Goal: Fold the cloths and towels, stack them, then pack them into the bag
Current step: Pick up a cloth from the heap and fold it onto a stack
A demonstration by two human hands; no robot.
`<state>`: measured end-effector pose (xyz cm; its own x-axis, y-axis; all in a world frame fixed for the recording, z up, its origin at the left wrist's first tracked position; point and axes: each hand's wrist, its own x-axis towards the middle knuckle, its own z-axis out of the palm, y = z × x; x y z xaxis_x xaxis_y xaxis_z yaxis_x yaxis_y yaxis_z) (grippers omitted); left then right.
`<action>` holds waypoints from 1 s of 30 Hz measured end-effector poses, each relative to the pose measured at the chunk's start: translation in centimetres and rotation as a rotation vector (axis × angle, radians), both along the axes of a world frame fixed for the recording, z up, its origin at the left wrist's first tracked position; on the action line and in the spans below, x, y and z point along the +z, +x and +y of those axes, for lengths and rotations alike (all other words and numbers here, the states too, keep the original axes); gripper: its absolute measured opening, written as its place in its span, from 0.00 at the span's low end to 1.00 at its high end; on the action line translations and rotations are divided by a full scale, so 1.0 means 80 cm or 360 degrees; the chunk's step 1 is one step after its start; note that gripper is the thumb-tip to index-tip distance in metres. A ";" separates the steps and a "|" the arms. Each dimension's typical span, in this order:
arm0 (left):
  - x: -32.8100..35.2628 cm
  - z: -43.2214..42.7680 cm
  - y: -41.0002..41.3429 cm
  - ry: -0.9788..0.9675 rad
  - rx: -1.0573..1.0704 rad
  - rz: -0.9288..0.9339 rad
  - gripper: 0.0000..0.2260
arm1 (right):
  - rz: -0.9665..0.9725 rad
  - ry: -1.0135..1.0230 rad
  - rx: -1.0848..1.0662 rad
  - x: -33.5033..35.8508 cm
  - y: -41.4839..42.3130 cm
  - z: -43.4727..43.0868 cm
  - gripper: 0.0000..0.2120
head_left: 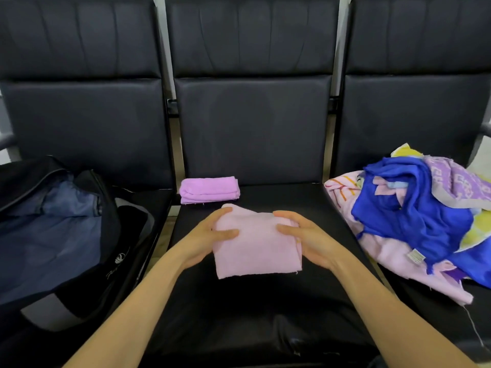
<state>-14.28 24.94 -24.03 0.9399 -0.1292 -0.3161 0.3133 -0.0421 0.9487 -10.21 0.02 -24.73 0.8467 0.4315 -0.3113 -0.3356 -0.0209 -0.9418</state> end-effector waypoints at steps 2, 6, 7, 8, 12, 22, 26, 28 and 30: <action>-0.001 0.003 -0.001 0.0128 -0.0158 -0.0056 0.39 | -0.0053 -0.0012 0.0052 0.000 0.001 -0.004 0.25; 0.002 0.000 -0.003 0.0373 -0.0308 -0.0135 0.44 | -0.0139 -0.0121 0.0189 0.003 0.002 -0.009 0.33; 0.001 -0.002 -0.003 0.0450 -0.0294 -0.0153 0.44 | -0.0172 -0.0177 0.0228 0.004 0.002 -0.009 0.34; 0.000 -0.003 -0.003 0.0531 -0.0266 -0.0170 0.43 | -0.0209 -0.0248 0.0259 0.005 0.001 -0.008 0.35; -0.002 -0.006 0.001 0.0701 -0.0136 -0.0194 0.39 | -0.0511 -0.0733 0.0293 0.009 -0.003 0.001 0.34; -0.004 -0.026 0.003 0.1228 -0.0189 -0.0390 0.26 | -0.0969 -0.1185 -0.0062 0.007 -0.005 0.006 0.19; -0.009 -0.028 0.010 0.1326 -0.0125 -0.0427 0.20 | -0.0960 -0.1240 -0.0079 0.004 -0.004 0.006 0.18; -0.015 -0.027 0.010 0.1402 -0.0084 -0.0503 0.16 | -0.0971 -0.1296 -0.0082 0.002 -0.002 0.007 0.18; -0.020 -0.022 0.008 0.1445 -0.0011 -0.0610 0.12 | -0.1020 -0.1296 -0.0109 -0.001 0.002 0.006 0.18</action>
<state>-13.61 23.14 -25.66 0.9996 0.0056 0.0280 -0.0121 -0.8055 0.5925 -10.07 0.48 -24.80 0.9711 0.2369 0.0304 0.1986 -0.7306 -0.6533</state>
